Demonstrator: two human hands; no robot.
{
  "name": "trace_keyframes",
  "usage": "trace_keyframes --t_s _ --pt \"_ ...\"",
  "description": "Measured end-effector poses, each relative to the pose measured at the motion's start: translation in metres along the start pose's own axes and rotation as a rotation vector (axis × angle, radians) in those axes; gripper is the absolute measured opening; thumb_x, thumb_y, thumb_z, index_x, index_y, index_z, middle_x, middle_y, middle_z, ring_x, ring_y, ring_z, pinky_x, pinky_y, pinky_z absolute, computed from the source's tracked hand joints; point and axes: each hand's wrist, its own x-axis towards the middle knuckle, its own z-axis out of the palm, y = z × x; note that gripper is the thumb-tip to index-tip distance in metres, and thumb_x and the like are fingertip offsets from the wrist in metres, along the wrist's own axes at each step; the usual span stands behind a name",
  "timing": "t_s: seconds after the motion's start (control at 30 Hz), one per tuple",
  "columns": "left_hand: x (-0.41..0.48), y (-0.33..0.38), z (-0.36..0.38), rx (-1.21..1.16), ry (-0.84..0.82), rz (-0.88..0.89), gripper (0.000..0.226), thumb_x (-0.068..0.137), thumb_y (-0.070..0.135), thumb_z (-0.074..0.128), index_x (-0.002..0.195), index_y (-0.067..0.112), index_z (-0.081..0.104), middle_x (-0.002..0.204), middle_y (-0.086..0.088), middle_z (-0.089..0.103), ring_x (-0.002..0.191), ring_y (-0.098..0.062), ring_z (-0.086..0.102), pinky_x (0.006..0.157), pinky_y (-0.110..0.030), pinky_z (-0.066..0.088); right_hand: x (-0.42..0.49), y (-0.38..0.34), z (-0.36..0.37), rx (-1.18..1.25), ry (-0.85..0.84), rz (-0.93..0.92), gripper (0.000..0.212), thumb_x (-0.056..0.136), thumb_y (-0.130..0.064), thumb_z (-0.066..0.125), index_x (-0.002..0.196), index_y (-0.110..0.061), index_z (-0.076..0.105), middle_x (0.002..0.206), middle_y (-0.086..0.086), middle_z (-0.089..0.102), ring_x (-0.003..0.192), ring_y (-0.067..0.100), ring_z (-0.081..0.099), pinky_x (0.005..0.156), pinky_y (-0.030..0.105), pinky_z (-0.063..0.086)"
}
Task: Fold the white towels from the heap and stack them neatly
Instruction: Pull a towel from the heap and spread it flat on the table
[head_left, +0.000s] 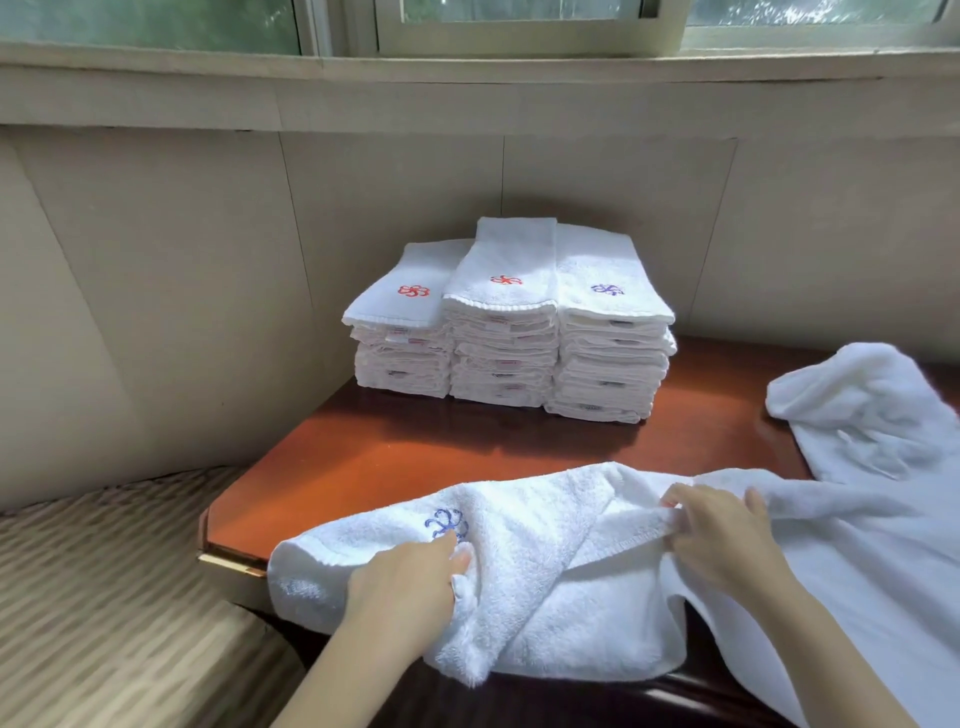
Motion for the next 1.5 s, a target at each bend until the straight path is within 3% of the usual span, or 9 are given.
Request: trace_keyframes --t_s 0.2,0.4,0.57,0.77,0.93,1.07,1.2,1.3,1.5 --pt "0.001 0.001 -0.012 -0.111 -0.103 0.021 0.044 0.095 0.016 0.033 0.136 0.026 0.045 0.129 0.0 0.058 0.114 -0.023 0.055 0.084 -0.031 0.04 0.0 0.003 -0.001 0.008 -0.044 -0.028 0.024 0.083 -0.015 0.051 0.098 -0.033 0.055 0.092 -0.012 0.054 0.105 0.015 0.052 0.107 0.046 0.016" --pt "0.04 -0.024 -0.074 -1.693 -0.107 -0.164 0.019 0.092 0.012 0.055 0.075 0.007 0.063 0.05 0.001 0.056 0.041 -0.008 0.053 0.043 -0.016 0.046 0.019 0.012 -0.019 0.118 0.279 -0.047 0.04 0.081 -0.015 0.063 0.058 -0.022 0.031 0.06 -0.003 0.048 0.065 0.028 0.048 0.072 0.037 0.03" --pt "0.114 -0.034 -0.158 -2.12 0.252 -0.336 0.036 0.098 0.0 0.045 0.063 0.011 0.048 0.03 0.004 0.036 0.024 -0.005 0.029 0.034 -0.016 0.043 0.063 0.051 -0.076 -0.025 0.335 0.103 0.023 0.091 -0.026 0.058 0.085 -0.011 0.042 0.085 0.017 0.064 0.078 0.035 0.058 0.06 0.034 0.034" --pt "0.153 0.014 -0.277 -1.995 0.545 -0.226 0.034 0.101 0.021 0.048 0.069 0.009 0.043 0.027 0.001 0.039 0.02 -0.004 0.036 0.036 -0.024 0.048 0.107 0.066 -0.234 0.061 0.73 0.242 0.013 0.088 -0.001 0.048 0.097 0.002 0.056 0.099 0.033 0.058 0.091 0.048 0.058 0.075 0.044 0.042" --pt "0.144 0.012 -0.332 -1.855 0.743 -0.183 0.02 0.092 0.015 0.054 0.073 0.01 0.059 0.087 -0.012 0.072 0.054 -0.017 0.056 0.052 -0.025 0.052 0.079 0.061 -0.314 0.186 1.033 0.058 0.017 0.086 -0.009 0.05 0.089 0.0 0.064 0.092 0.028 0.058 0.088 0.045 0.058 0.074 0.044 0.044" --pt "0.126 -0.023 -0.278 -1.486 0.537 -0.036 0.025 0.09 0.012 0.054 0.065 0.015 0.053 0.036 0.004 0.05 0.037 -0.018 0.049 0.036 -0.012 0.034 0.022 0.061 -0.271 0.228 0.419 -0.179 0.033 0.082 -0.009 0.065 0.057 -0.024 0.049 0.064 0.0 0.055 0.071 0.023 0.054 0.065 0.036 0.042" --pt "0.097 -0.063 -0.188 -0.463 -0.104 -0.054 0.014 0.077 0.018 0.065 0.063 0.017 0.064 0.058 -0.003 0.052 0.053 -0.019 0.047 0.049 -0.02 0.039 -0.03 0.055 -0.161 -0.258 -0.415 -0.163 0.024 0.084 -0.044 0.057 0.071 -0.025 0.049 0.071 -0.011 0.052 0.072 0.009 0.052 0.067 0.019 0.042" --pt "0.08 -0.078 -0.122 -0.007 -0.52 -0.068 0.027 0.083 0.027 0.062 0.106 0.014 0.069 0.095 -0.005 0.067 0.083 -0.02 0.06 0.071 -0.028 0.047 -0.06 0.045 -0.098 0.008 -0.798 -0.12 0.012 0.085 -0.04 0.062 0.095 -0.033 0.062 0.076 -0.016 0.057 0.066 0.005 0.056 0.062 0.016 0.047" --pt "0.061 -0.052 -0.036 -0.002 0.09 0.04 0.027 0.092 0.022 0.042 0.113 0.016 0.059 0.119 -0.005 0.055 0.113 -0.026 0.053 0.091 -0.035 0.045 -0.042 0.05 -0.052 0.206 -0.179 0.039 0.018 0.096 -0.038 0.048 0.104 -0.027 0.061 0.108 -0.002 0.064 0.095 0.014 0.062 0.075 0.018 0.046"
